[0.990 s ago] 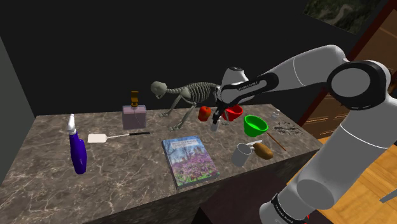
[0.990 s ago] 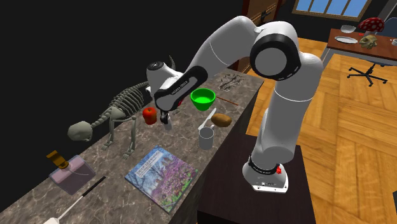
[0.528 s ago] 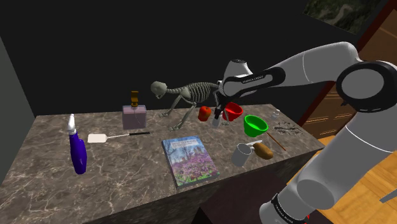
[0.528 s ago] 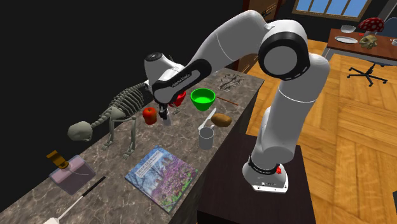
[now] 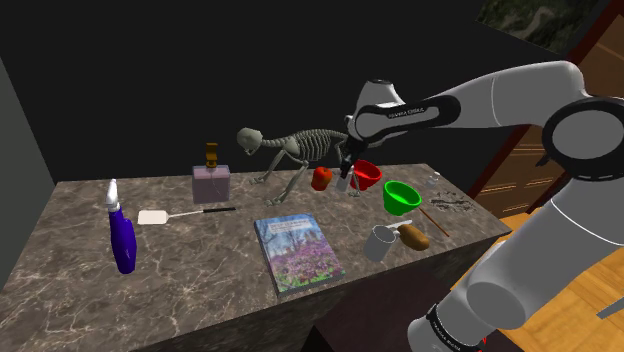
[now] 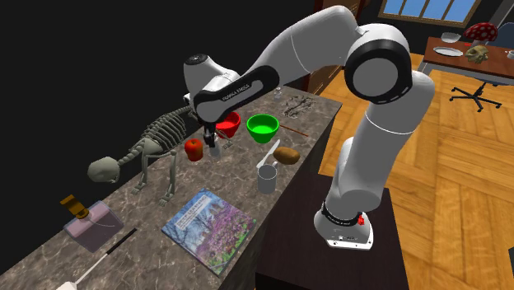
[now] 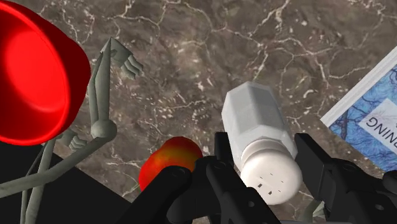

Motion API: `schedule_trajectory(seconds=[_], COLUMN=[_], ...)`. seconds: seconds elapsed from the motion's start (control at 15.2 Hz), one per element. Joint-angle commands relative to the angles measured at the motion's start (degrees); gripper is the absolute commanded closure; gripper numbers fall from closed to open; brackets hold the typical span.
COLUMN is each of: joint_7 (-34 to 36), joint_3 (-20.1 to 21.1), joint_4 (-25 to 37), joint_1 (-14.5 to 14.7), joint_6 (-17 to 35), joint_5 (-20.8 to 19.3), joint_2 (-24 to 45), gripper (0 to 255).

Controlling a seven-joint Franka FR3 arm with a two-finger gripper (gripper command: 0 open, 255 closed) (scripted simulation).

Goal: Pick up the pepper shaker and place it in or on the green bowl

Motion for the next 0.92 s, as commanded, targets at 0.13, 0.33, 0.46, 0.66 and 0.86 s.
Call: schedule_trajectory(seconds=[0.13, 0.33, 0.46, 0.66, 0.86], joint_7=[-0.2, -0.4, -0.5, -3.1, -7.1], joint_3=[0.0, 0.1, 0.1, -1.3, -3.7], joint_4=[1.8, 3.3, 4.3, 3.4, 2.1], joint_1=[0.0, 0.1, 0.1, -1.1, -3.0], joint_6=[-3.2, -5.5, -7.0, -7.3, -7.3], joint_5=[0.1, 0.1, 0.1, 0.0, -0.4], joint_2=[-1.4, -2.2, -2.7, -4.2, -5.8], gripper=[255, 255, 255, 255, 255])
